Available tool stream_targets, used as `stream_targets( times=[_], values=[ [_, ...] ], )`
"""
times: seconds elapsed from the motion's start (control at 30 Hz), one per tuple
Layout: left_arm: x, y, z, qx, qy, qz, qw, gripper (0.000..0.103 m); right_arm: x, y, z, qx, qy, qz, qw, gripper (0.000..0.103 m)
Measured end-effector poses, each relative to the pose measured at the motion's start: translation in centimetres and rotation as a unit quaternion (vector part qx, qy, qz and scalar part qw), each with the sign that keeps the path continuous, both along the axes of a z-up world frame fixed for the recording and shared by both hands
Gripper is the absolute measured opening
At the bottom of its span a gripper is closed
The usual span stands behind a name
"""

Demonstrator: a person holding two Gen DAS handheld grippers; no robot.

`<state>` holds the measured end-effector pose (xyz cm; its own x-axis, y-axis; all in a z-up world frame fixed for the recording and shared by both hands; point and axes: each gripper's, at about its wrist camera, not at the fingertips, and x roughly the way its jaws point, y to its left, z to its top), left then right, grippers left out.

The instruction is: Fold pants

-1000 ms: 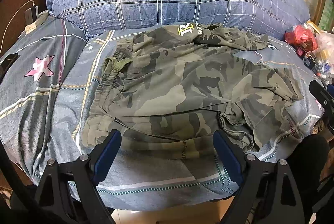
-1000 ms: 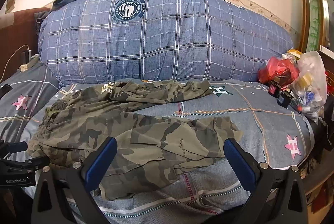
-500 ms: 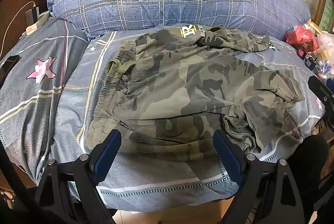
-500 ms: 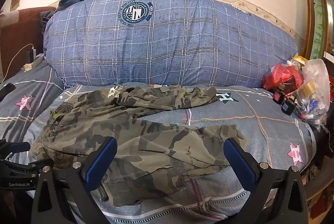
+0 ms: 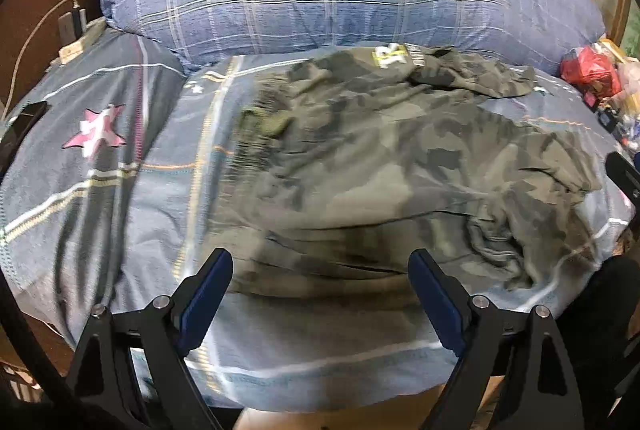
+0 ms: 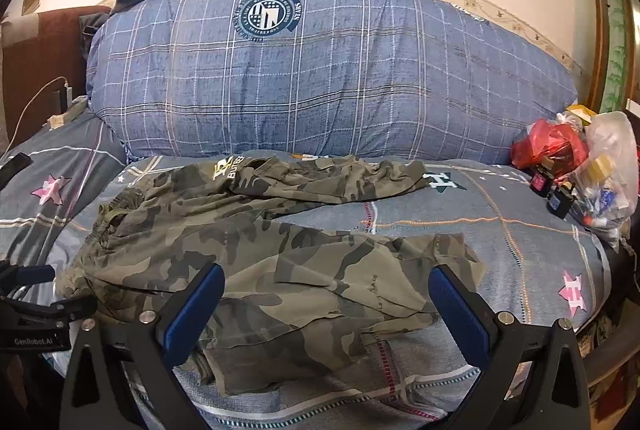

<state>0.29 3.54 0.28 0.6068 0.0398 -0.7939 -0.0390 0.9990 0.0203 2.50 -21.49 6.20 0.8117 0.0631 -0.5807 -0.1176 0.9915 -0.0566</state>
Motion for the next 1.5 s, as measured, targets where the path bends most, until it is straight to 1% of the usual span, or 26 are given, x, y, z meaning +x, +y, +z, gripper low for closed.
stream_targets(
  times=[0.07,0.17,0.23,0.27,0.33,0.4,0.47,0.53,0.63,0.73,0.8,0.83,0.9,1.0,1.03,1.1,1.13,1.17,1.2,1.23,1.27,1.3,1.37,1.43,1.5],
  values=[
    [0.2,1.5,0.0,0.01,-0.001,0.014,0.9998,0.09,0.5,0.5,-0.4,0.021,0.021,0.031,0.999,0.103],
    [0.9,4.9,-0.6,0.002,0.003,0.049,0.9988,0.09,1.9,1.4,-1.5,0.076,0.074,0.077,0.991,0.103],
    [1.7,6.9,-1.2,-0.004,0.013,0.069,0.9975,0.09,2.5,2.3,-2.2,0.087,0.093,0.088,0.988,0.103],
    [2.3,7.8,-1.5,-0.005,0.019,0.081,0.9965,0.09,3.0,3.1,-2.7,0.087,0.105,0.093,0.986,0.103],
    [3.2,8.6,-1.9,-0.005,0.028,0.088,0.9957,0.09,3.6,4.4,-3.7,0.08,0.118,0.101,0.985,0.103],
    [4.8,8.9,-2.4,-0.009,0.04,0.083,0.9957,0.09,4.4,5.9,-4.8,0.067,0.131,0.107,0.983,0.103],
    [6.8,8.3,-3.1,-0.015,0.056,0.065,0.9962,0.09,4.9,7.1,-5.5,0.051,0.138,0.112,0.983,0.103],
    [8.4,7.6,-3.0,-0.01,0.055,0.046,0.9974,0.09,5.5,8.6,-6.0,0.032,0.141,0.118,0.982,0.103],
    [11.3,7.0,-2.4,-0.012,0.041,0.027,0.9987,0.09,6.0,9.6,-6.1,0.02,0.143,0.124,0.982,0.103],
    [14.3,6.9,-2.9,-0.015,0.051,0.022,0.9984,0.09,6.7,9.6,-5.6,0.021,0.146,0.128,0.981,0.103],
    [16.1,7.2,-3.8,-0.023,0.064,0.026,0.9974,0.09,7.6,8.8,-4.7,0.023,0.143,0.133,0.98,0.103],
    [17.1,7.4,-4.2,-0.035,0.073,0.028,0.9963,0.09,8.2,8.1,-4.1,0.023,0.141,0.133,0.981,0.103],
    [18.6,8.1,-4.3,-0.049,0.075,0.035,0.9954,0.09,10.1,5.8,-2.5,0.017,0.128,0.124,0.984,0.103],
    [21.0,8.6,-3.9,-0.057,0.069,0.047,0.9948,0.09,14.0,1.1,-0.1,0.016,0.116,0.085,0.99,0.103],
    [21.9,8.7,-4.0,-0.064,0.074,0.05,0.994,0.09,16.2,-1.4,0.6,0.021,0.111,0.064,0.992,0.103],
    [23.8,8.9,-4.6,-0.072,0.085,0.057,0.9921,0.088,19.2,-4.5,0.9,0.026,0.122,0.034,0.992,0.103],
    [24.2,8.8,-4.8,-0.076,0.09,0.057,0.9914,0.083,21.6,-6.6,0.7,0.033,0.137,0.009,0.99,0.103],
    [24.6,8.5,-5.2,-0.083,0.1,0.055,0.99,0.08,22.7,-7.5,0.4,0.037,0.143,-0.001,0.989,0.103],
    [25.0,8.4,-5.6,-0.09,0.108,0.053,0.9886,0.075,24.4,-9.0,-0.1,0.044,0.155,-0.014,0.987,0.103],
    [25.1,8.3,-5.9,-0.097,0.112,0.054,0.9875,0.074,26.2,-10.3,-0.9,0.047,0.168,-0.028,0.984,0.103],
    [25.0,8.2,-5.9,-0.095,0.102,0.057,0.9885,0.074,27.3,-11.0,-1.4,0.047,0.179,-0.037,0.982,0.103],
    [25.0,8.0,-5.9,-0.09,0.099,0.057,0.9894,0.071,28.7,-11.6,-2.1,0.046,0.191,-0.044,0.98,0.103],
    [24.8,7.3,-5.6,-0.083,0.087,0.047,0.9916,0.058,30.8,-12.5,-3.1,0.049,0.209,-0.055,0.975,0.103],
    [24.7,6.6,-5.2,-0.062,0.077,0.045,0.9941,0.05,32.6,-13.1,-3.9,0.057,0.223,-0.061,0.971,0.103],
    [24.5,6.4,-4.9,-0.042,0.064,0.043,0.9961,0.045,34.2,-13.2,-4.5,0.059,0.227,-0.067,0.97,0.103]
  ],
)
